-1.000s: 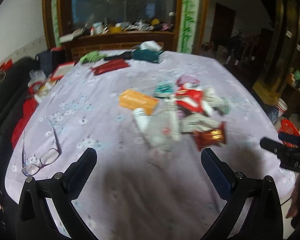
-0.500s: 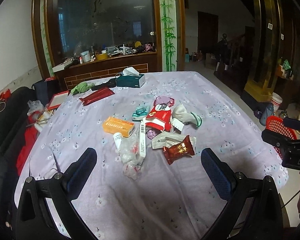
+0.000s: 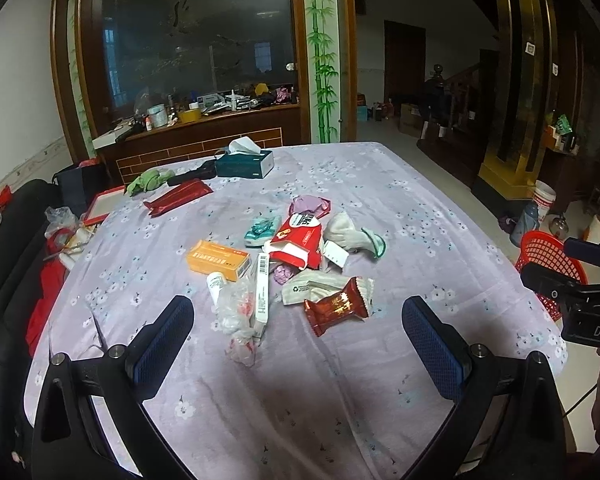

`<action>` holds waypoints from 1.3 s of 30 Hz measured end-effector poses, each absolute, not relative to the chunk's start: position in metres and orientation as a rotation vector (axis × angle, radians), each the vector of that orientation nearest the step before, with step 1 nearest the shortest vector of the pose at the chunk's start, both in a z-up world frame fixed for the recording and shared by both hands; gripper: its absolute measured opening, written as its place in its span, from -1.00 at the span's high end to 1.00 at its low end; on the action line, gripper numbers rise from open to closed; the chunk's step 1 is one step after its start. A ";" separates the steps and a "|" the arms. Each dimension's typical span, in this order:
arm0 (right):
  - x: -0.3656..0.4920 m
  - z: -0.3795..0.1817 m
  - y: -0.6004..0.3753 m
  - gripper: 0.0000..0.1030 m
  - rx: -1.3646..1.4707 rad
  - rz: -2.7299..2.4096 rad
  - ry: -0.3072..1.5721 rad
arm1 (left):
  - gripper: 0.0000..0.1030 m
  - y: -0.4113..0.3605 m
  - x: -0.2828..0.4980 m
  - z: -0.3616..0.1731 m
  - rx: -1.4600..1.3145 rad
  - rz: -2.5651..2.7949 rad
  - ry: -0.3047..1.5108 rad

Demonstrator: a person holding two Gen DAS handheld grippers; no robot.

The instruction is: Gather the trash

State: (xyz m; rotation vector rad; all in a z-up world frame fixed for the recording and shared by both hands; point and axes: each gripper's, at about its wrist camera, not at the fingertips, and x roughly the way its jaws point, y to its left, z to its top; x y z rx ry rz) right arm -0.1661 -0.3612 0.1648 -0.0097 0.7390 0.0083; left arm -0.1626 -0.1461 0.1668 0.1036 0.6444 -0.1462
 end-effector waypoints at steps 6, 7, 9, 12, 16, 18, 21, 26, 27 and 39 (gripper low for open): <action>-0.167 0.165 -0.362 -0.87 -0.013 0.000 0.741 | -1.00 -0.146 -0.161 0.168 0.095 -0.154 0.643; -0.167 0.165 -0.362 -0.87 -0.011 -0.001 0.743 | -1.00 -0.146 -0.161 0.168 0.094 -0.155 0.645; -0.167 0.165 -0.362 -0.87 -0.011 -0.003 0.744 | -1.00 -0.146 -0.161 0.168 0.097 -0.154 0.644; -0.166 0.164 -0.363 -0.87 -0.010 -0.004 0.751 | -1.00 -0.148 -0.159 0.167 0.099 -0.157 0.649; -0.165 0.161 -0.364 -0.87 -0.003 -0.007 0.768 | -1.00 -0.150 -0.157 0.165 0.090 -0.160 0.656; -0.165 0.160 -0.365 -0.87 0.002 -0.006 0.773 | -1.00 -0.149 -0.156 0.164 0.084 -0.158 0.660; -0.165 0.159 -0.364 -0.87 0.001 -0.008 0.778 | -1.00 -0.147 -0.157 0.163 0.074 -0.156 0.664; -0.163 0.158 -0.363 -0.87 0.000 -0.004 0.787 | -1.00 -0.146 -0.158 0.161 0.069 -0.154 0.666; -0.163 0.158 -0.362 -0.87 -0.001 -0.003 0.788 | -1.00 -0.145 -0.159 0.161 0.067 -0.153 0.667; -0.158 0.154 -0.358 -0.87 -0.002 0.004 0.806 | -1.00 -0.138 -0.159 0.157 0.048 -0.145 0.684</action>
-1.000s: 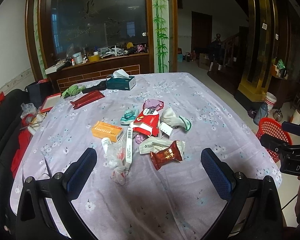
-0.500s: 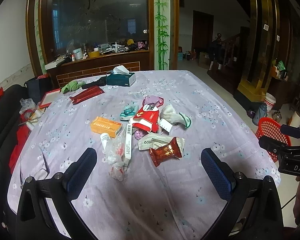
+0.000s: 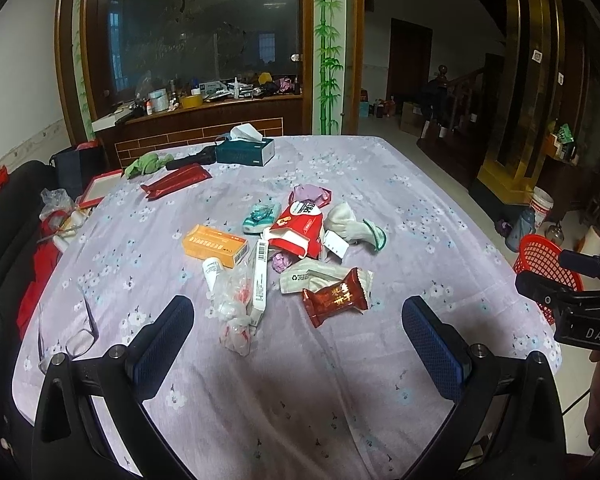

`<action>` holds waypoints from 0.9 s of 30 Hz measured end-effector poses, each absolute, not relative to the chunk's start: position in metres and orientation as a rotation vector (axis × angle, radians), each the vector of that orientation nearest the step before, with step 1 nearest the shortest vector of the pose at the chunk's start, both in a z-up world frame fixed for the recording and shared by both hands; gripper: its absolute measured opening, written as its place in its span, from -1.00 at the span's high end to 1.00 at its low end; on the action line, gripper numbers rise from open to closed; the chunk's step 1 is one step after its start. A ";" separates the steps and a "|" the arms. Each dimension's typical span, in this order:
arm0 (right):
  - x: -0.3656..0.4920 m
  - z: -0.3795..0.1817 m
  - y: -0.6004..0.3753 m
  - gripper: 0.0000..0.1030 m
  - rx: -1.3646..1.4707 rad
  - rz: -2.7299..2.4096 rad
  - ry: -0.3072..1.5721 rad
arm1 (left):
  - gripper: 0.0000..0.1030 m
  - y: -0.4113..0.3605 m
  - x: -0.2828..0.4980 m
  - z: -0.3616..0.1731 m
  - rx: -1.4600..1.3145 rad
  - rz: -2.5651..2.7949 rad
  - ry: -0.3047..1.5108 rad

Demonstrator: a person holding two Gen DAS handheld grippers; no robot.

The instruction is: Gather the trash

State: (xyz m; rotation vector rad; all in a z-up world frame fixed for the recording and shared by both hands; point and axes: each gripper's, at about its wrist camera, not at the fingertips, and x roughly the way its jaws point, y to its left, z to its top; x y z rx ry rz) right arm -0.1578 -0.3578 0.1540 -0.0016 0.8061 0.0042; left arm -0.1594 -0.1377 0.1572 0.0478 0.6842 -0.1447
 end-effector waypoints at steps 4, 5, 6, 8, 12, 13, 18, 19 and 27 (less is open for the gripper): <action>-0.154 0.151 -0.353 -0.87 -0.006 0.012 0.817 | -1.00 -0.132 -0.157 0.155 0.037 -0.138 0.695; -0.152 0.151 -0.351 -0.87 -0.008 0.014 0.819 | -1.00 -0.130 -0.156 0.154 0.033 -0.134 0.698; -0.150 0.150 -0.349 -0.87 -0.009 0.018 0.822 | -1.00 -0.128 -0.155 0.153 0.030 -0.132 0.701; -0.147 0.148 -0.345 -0.87 -0.013 0.024 0.829 | -1.00 -0.124 -0.153 0.151 0.020 -0.127 0.711; -0.139 0.142 -0.335 -0.87 -0.015 0.042 0.849 | -1.00 -0.111 -0.145 0.143 0.000 -0.114 0.742; -0.137 0.141 -0.334 -0.87 -0.012 0.047 0.854 | -1.00 -0.108 -0.142 0.141 -0.006 -0.110 0.753; -0.118 0.128 -0.320 -0.72 0.041 0.143 0.907 | -1.00 -0.081 -0.118 0.118 -0.054 -0.095 0.852; -0.112 0.124 -0.316 -0.62 0.065 0.182 0.926 | -1.00 -0.077 -0.112 0.113 -0.060 -0.100 0.872; -0.068 0.090 -0.292 -0.30 0.172 0.283 1.043 | -0.81 -0.065 -0.066 0.074 -0.090 -0.169 0.981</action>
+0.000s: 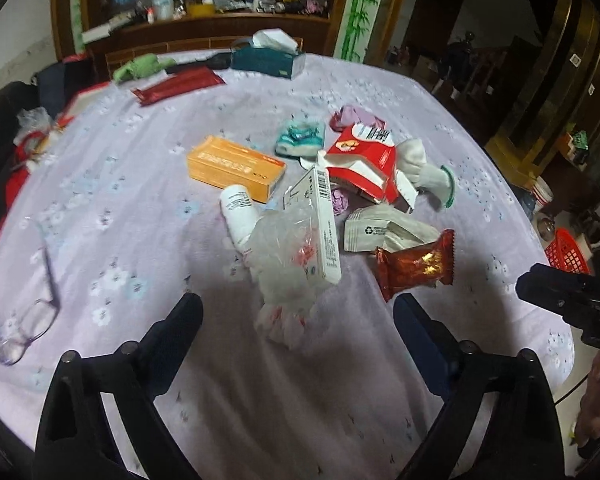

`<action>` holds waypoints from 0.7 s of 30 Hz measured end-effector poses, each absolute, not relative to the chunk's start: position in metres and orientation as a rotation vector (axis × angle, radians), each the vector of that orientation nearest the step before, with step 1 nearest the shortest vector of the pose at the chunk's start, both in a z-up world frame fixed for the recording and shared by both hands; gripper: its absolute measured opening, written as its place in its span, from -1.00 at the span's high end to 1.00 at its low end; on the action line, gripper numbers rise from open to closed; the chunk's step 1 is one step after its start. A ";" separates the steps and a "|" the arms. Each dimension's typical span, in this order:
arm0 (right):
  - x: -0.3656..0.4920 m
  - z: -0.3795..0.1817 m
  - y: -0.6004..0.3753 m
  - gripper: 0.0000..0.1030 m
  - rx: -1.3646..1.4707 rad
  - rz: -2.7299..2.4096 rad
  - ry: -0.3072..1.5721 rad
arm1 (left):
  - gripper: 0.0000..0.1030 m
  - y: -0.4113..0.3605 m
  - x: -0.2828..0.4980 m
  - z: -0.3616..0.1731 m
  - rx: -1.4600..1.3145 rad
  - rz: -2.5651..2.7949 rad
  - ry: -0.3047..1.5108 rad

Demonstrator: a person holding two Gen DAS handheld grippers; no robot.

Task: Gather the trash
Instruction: 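Close the right tool on the brown snack packet while the left tool grasps the clear plastic bag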

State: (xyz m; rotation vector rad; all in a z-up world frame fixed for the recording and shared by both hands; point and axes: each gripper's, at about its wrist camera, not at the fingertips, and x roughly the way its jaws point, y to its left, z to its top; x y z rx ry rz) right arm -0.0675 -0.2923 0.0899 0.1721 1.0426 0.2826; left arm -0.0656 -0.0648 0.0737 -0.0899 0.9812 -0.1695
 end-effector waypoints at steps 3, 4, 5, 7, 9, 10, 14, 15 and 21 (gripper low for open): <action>-0.057 0.087 -0.283 -0.26 0.165 0.310 1.045 | -0.63 -0.061 -0.051 0.065 -0.110 -0.188 1.003; -0.053 0.085 -0.277 -0.26 0.151 0.322 1.048 | -0.56 -0.060 -0.047 0.063 -0.107 -0.191 1.011; -0.049 0.084 -0.274 -0.26 0.138 0.327 1.049 | -0.44 -0.059 -0.043 0.061 -0.106 -0.200 1.019; -0.040 0.081 -0.267 -0.26 0.126 0.341 1.047 | -0.31 -0.057 -0.036 0.055 -0.107 -0.218 1.042; -0.031 0.075 -0.262 -0.19 0.131 0.350 1.064 | -0.21 -0.055 -0.031 0.052 -0.117 -0.241 1.053; -0.027 0.071 -0.259 -0.11 0.130 0.346 1.072 | -0.18 -0.055 -0.030 0.052 -0.121 -0.253 1.054; -0.018 0.056 -0.249 0.30 0.134 0.348 1.116 | 0.13 -0.061 -0.029 0.053 -0.092 -0.302 1.043; -0.018 0.054 -0.248 0.42 0.137 0.348 1.123 | 0.30 -0.062 -0.030 0.054 -0.085 -0.311 1.042; -0.033 0.060 -0.241 0.91 0.167 0.370 1.104 | 0.48 -0.060 -0.040 0.056 -0.094 -0.348 1.038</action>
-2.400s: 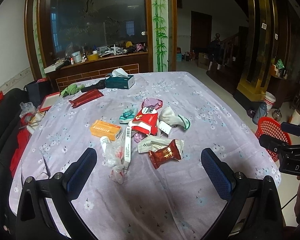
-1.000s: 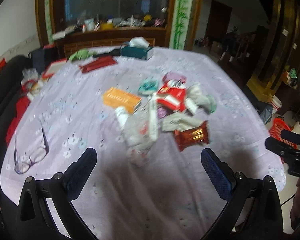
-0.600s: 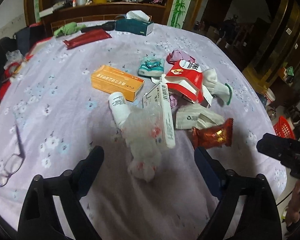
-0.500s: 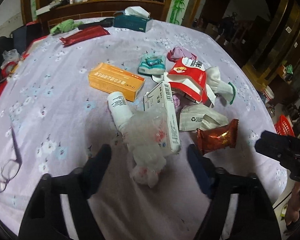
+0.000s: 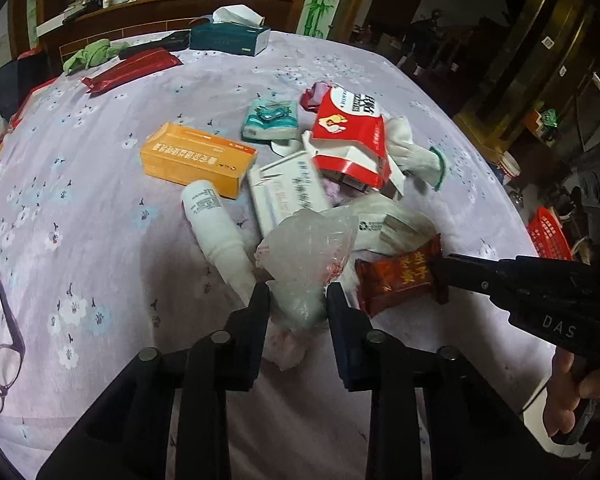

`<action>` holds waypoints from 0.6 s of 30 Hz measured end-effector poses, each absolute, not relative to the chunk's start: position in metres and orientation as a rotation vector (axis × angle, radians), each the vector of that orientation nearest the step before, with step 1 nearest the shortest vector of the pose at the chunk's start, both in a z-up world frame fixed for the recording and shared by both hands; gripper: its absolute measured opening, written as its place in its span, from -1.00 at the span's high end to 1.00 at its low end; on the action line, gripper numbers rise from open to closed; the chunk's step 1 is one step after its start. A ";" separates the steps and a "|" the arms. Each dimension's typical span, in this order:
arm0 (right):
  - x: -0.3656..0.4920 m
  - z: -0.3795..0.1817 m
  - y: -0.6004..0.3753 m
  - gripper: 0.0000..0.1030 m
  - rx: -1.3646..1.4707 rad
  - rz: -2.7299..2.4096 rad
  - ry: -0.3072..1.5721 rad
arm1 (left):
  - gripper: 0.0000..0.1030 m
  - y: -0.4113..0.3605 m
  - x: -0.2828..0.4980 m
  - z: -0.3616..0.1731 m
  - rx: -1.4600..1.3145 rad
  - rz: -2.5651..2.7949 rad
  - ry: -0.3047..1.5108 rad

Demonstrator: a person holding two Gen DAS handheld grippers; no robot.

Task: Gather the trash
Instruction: 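Close the right tool on the brown snack packet while the left tool grasps the clear plastic bag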

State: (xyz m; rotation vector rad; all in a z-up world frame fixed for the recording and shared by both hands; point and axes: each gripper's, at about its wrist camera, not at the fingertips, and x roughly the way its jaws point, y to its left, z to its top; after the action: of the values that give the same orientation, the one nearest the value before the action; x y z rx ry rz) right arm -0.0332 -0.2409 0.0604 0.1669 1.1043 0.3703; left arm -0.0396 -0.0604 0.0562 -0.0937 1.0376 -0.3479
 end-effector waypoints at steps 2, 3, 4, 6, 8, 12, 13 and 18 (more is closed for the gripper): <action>-0.039 0.063 -0.242 0.91 0.190 0.370 1.103 | 0.48 -0.061 -0.045 0.059 -0.095 -0.350 1.031; -0.042 0.066 -0.244 0.92 0.200 0.370 1.097 | 0.48 -0.061 -0.046 0.059 -0.095 -0.352 1.030; -0.045 0.069 -0.244 0.94 0.201 0.368 1.088 | 0.48 -0.063 -0.049 0.061 -0.093 -0.357 1.026; -0.053 0.074 -0.247 0.95 0.202 0.364 1.072 | 0.48 -0.068 -0.052 0.065 -0.084 -0.365 1.017; -0.059 0.078 -0.252 0.95 0.222 0.359 1.060 | 0.48 -0.075 -0.057 0.069 -0.071 -0.385 1.007; -0.069 0.086 -0.264 0.99 0.251 0.340 1.037 | 0.48 -0.090 -0.063 0.075 -0.039 -0.411 0.989; -0.073 0.088 -0.269 0.99 0.256 0.333 1.029 | 0.48 -0.094 -0.064 0.077 -0.032 -0.416 0.985; -0.083 0.089 -0.282 0.99 0.258 0.326 1.031 | 0.48 -0.112 -0.069 0.081 -0.014 -0.449 0.972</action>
State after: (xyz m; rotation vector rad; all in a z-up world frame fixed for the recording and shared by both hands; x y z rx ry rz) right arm -0.0835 -0.2825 0.0886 0.2579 1.0309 0.3264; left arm -0.0689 -0.1119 0.0811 -0.0136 0.9722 -0.4494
